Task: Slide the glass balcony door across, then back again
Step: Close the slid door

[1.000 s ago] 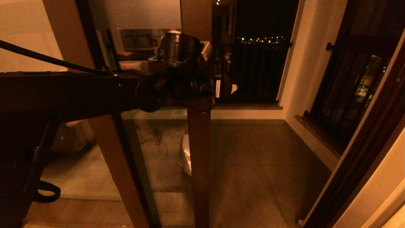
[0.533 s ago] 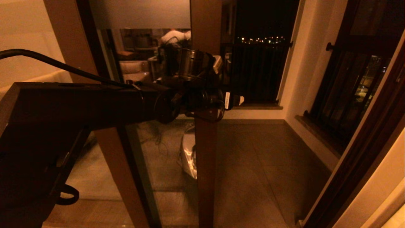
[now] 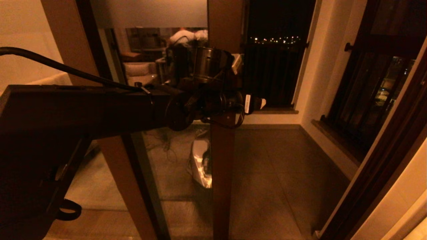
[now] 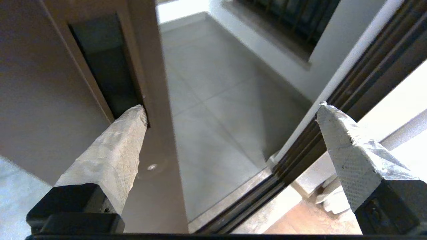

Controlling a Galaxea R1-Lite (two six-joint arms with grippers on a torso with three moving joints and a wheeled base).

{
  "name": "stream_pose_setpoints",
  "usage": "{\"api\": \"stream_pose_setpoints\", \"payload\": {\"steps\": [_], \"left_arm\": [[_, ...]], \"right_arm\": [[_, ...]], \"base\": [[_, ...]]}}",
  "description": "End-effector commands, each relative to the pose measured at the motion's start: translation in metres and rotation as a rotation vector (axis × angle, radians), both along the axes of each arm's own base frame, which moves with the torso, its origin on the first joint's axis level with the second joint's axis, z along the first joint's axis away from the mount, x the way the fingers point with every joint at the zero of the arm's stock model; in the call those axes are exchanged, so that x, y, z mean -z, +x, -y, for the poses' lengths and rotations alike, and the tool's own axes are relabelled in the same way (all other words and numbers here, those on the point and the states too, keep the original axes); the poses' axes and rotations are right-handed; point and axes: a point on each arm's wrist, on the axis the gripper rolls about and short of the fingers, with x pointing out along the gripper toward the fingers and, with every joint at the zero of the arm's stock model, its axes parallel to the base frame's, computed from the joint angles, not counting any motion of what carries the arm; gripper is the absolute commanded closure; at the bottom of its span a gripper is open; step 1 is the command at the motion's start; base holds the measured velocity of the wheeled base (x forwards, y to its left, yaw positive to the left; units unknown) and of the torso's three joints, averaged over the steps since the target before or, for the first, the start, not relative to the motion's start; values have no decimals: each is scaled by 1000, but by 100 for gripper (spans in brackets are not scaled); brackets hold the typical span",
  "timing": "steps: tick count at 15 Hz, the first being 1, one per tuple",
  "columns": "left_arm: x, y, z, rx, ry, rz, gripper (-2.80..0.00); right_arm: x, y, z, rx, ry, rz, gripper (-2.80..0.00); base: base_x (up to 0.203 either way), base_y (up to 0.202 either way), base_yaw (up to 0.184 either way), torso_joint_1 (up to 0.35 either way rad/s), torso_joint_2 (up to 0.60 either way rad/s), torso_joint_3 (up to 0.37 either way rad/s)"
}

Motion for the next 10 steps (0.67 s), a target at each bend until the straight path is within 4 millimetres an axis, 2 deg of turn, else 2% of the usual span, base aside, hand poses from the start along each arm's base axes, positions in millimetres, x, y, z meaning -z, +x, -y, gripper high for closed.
{"api": "stream_pose_setpoints", "payload": {"steps": [1, 4, 10], "left_arm": [[-9, -5, -2, 3, -16, 14, -280], [-27, -15, -11, -9, -35, 40, -280], [-60, -53, -47, -14, -46, 43, -280]], "right_arm": [[0, 0, 0, 0, 0, 0, 0], [0, 0, 0, 0, 0, 1, 0], [0, 0, 0, 0, 0, 1, 0]], "base": [[0, 0, 0, 0, 0, 0], [0, 0, 0, 0, 0, 0], [0, 0, 0, 0, 0, 0]]}}
